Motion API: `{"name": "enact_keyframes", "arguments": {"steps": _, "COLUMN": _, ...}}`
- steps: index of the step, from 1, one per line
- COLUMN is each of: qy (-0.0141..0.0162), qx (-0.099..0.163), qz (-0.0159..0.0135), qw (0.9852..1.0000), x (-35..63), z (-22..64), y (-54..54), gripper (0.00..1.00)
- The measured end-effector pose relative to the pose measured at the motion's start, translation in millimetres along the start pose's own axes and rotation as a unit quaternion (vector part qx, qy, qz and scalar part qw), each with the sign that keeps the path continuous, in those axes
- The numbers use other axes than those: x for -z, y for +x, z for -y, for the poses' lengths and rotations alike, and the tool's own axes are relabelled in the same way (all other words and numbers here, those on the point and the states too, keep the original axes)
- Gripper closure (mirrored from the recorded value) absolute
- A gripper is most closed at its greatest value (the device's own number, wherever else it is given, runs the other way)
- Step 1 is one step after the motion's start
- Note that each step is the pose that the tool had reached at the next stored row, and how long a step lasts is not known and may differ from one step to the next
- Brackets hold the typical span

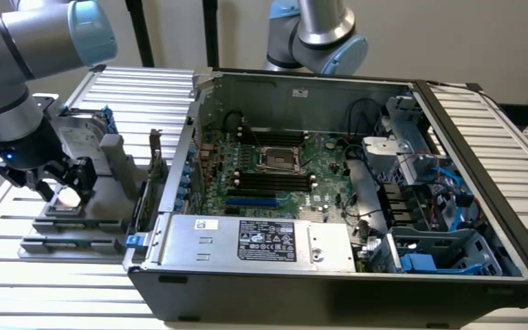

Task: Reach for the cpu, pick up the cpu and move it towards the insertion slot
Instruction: 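Pick up the cpu and move it towards the insertion slot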

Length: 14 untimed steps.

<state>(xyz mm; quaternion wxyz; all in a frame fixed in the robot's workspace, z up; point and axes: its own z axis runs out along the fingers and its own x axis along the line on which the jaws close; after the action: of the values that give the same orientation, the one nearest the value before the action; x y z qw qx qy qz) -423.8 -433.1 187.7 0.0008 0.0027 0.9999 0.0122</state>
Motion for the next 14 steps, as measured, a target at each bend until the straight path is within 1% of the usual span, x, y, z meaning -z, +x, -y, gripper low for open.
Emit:
{"name": "enact_keyframes", "arguments": {"steps": 5, "qy": 0.0001, "qx": 0.0, "qz": 0.0, "qw": 1.0, "x": -0.5, "z": -0.5, "y": 0.0, "gripper": 0.29}}
{"name": "enact_keyframes", "arguments": {"steps": 6, "qy": 0.0001, "qx": 0.0, "qz": 0.0, "qw": 1.0, "x": -0.5, "z": -0.6, "y": 0.0, "gripper": 0.31}}
{"name": "enact_keyframes", "arguments": {"steps": 8, "qy": 0.0001, "qx": 0.0, "qz": 0.0, "qw": 1.0, "x": -0.6, "z": -0.6, "y": 0.0, "gripper": 0.31}}
{"name": "enact_keyframes", "arguments": {"steps": 9, "qy": 0.0001, "qx": 0.0, "qz": 0.0, "qw": 1.0, "x": -0.7, "z": -0.7, "y": 0.0, "gripper": 0.38}}
{"name": "enact_keyframes", "arguments": {"steps": 14, "qy": 0.0001, "qx": 0.0, "qz": 0.0, "qw": 1.0, "x": -1.0, "z": -1.0, "y": 0.0, "gripper": 0.38}}
